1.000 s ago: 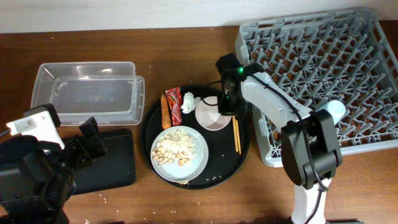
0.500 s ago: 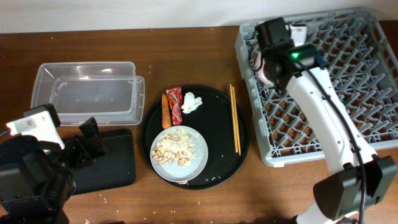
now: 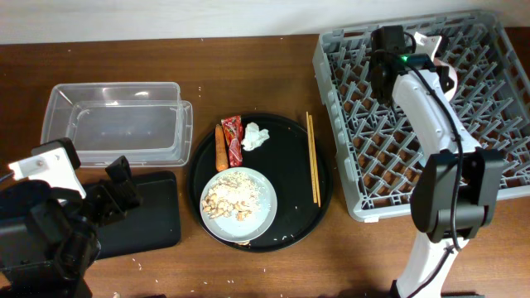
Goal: Sort waste into correct bins and load items into the dishwasher rack
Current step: 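Lift the pink bowl and place it tilted in the rack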
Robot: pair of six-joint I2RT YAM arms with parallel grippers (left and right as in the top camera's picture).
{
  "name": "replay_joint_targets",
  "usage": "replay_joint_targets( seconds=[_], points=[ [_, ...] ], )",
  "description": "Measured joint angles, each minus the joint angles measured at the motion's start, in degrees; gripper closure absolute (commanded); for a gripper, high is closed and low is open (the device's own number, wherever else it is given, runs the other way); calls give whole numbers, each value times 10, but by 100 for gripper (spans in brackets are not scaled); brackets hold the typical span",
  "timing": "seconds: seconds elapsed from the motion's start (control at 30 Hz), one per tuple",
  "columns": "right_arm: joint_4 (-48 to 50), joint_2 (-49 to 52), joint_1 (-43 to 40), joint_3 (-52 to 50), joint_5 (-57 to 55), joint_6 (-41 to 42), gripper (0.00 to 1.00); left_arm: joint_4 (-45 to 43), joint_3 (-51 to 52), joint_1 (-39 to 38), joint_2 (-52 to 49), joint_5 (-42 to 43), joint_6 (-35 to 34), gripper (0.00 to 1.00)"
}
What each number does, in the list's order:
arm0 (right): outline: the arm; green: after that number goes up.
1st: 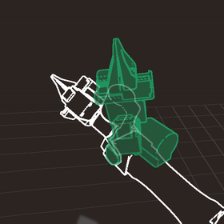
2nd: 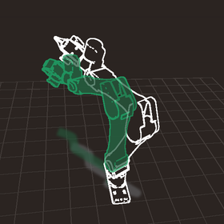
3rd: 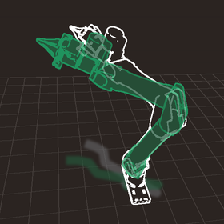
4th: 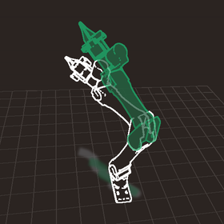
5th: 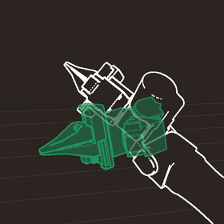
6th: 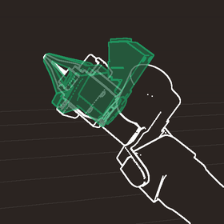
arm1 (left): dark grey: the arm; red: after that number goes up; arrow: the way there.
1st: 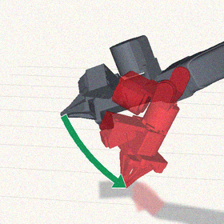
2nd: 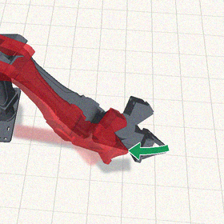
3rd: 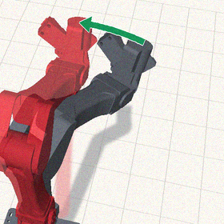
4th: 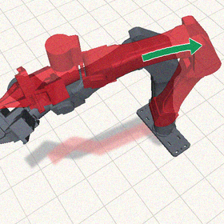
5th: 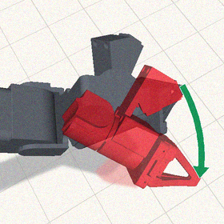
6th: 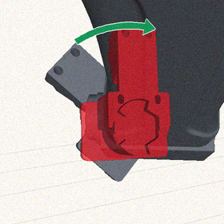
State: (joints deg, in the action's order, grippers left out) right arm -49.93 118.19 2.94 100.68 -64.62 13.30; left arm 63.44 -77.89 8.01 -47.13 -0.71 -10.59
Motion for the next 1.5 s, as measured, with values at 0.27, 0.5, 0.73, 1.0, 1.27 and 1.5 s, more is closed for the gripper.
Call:
replay_joint_targets(
  seconds=[0.27, 0.5, 0.73, 1.0, 1.27, 1.5],
  points=[
    [60, 31, 49, 0, -34, -95, 96, 0, 0, 0, 0, 0, 0, 1],
    [56, 41, 62, 0, -114, -103, 96, 0, 0, 0, 0, 0, 0, 1],
    [56, 41, 33, 0, -120, -105, 96, 0, 0, 0, 0, 0, 0, 1],
    [52, 41, 58, -32, -116, -103, 95, 0, 0, 0, 0, 0, 0, 1],
    [18, 40, 170, -41, -87, -104, 64, 0, 0, 0, 0, 0, 0, 1],
    [-88, -190, 245, -41, 305, -86, 57, 1, 0, 0, 0, 0, 0, 1]
  ],
)
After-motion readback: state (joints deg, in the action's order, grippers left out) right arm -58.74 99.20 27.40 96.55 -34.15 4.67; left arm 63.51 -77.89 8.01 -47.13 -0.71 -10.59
